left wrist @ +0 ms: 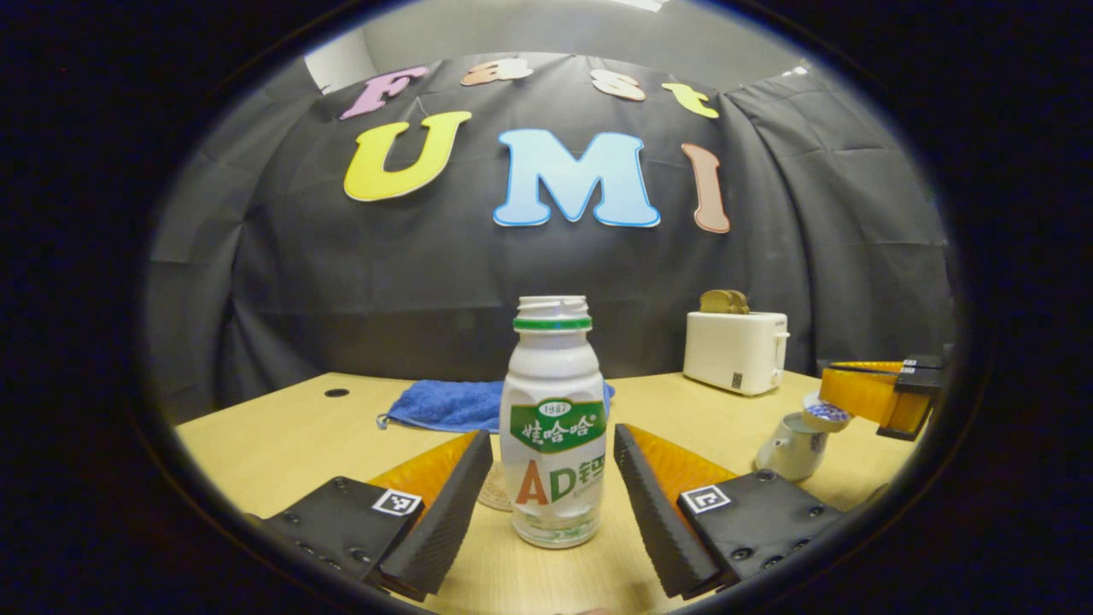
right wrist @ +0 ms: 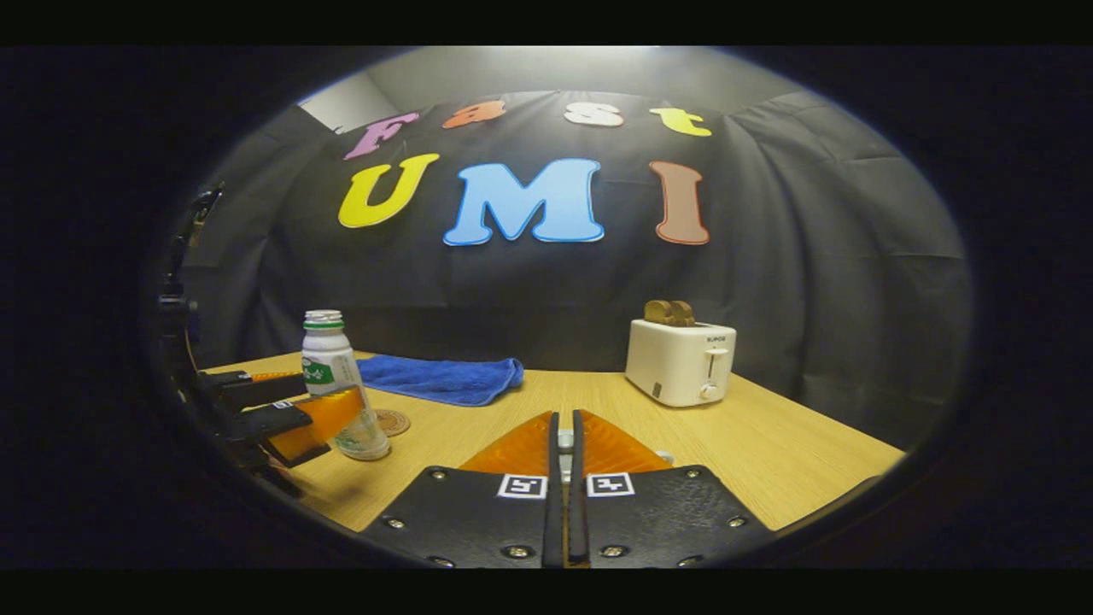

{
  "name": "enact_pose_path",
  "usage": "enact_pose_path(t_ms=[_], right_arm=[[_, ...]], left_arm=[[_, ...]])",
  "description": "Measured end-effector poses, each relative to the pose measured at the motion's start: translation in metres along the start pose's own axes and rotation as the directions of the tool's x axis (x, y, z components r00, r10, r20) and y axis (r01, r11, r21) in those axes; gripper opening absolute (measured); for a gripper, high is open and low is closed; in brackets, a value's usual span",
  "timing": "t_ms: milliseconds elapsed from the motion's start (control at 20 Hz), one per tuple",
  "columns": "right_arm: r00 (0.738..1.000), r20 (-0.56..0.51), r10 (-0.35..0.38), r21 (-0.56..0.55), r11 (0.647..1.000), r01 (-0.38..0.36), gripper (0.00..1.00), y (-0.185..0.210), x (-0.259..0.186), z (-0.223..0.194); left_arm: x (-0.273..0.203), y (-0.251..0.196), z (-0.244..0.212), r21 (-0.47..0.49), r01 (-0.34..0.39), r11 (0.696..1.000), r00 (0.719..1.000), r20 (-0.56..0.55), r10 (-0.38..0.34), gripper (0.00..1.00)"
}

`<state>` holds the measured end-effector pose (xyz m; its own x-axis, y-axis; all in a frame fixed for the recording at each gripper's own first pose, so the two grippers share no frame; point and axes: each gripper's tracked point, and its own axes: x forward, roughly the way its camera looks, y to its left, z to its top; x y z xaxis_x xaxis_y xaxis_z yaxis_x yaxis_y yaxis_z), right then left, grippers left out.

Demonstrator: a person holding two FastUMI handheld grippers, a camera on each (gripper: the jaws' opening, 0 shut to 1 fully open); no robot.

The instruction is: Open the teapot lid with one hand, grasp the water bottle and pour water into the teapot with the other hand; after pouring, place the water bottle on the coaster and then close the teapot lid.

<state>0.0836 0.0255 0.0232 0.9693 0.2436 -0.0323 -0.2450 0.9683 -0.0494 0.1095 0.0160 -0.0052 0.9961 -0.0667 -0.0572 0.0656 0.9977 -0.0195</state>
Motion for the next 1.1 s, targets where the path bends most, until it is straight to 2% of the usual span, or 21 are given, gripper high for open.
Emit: enact_pose_path(t_ms=[300, 400, 700, 850, 950, 1100], right_arm=[[1.000, 0.013, 0.016, 0.018, 1.000, -0.017, 0.02, 0.003, -0.013, 0.005], [0.999, 0.024, 0.034, 0.021, 0.999, -0.035, 0.02, 0.007, -0.025, 0.007], [0.997, 0.061, 0.057, 0.000, 0.998, -0.057, 0.02, 0.003, -0.083, 0.012], [0.997, 0.061, 0.040, 0.006, 0.999, -0.041, 0.02, -0.007, -0.110, 0.005], [0.998, 0.056, 0.016, -0.021, 1.000, -0.015, 0.02, -0.016, -0.124, -0.003], [0.999, 0.048, -0.008, -0.007, 1.000, 0.009, 0.02, -0.028, -0.140, -0.014]], left_arm=[[0.009, -0.004, -0.001, 0.021, 0.002, 1.000, 1.000, 0.006, -0.002, 0.98], [0.007, 0.000, 0.001, 0.025, -0.019, 0.999, 1.000, 0.007, 0.019, 0.87], [0.002, -0.001, -0.002, 0.044, -0.029, 0.999, 1.000, -0.005, 0.029, 0.80], [-0.001, -0.008, 0.001, 0.113, -0.027, 0.993, 1.000, -0.009, 0.028, 0.80], [-0.001, -0.014, 0.003, 0.198, -0.034, 0.980, 0.999, -0.005, 0.036, 0.78], [0.000, -0.028, 0.014, 0.364, -0.048, 0.930, 0.999, 0.022, 0.043, 0.75]])
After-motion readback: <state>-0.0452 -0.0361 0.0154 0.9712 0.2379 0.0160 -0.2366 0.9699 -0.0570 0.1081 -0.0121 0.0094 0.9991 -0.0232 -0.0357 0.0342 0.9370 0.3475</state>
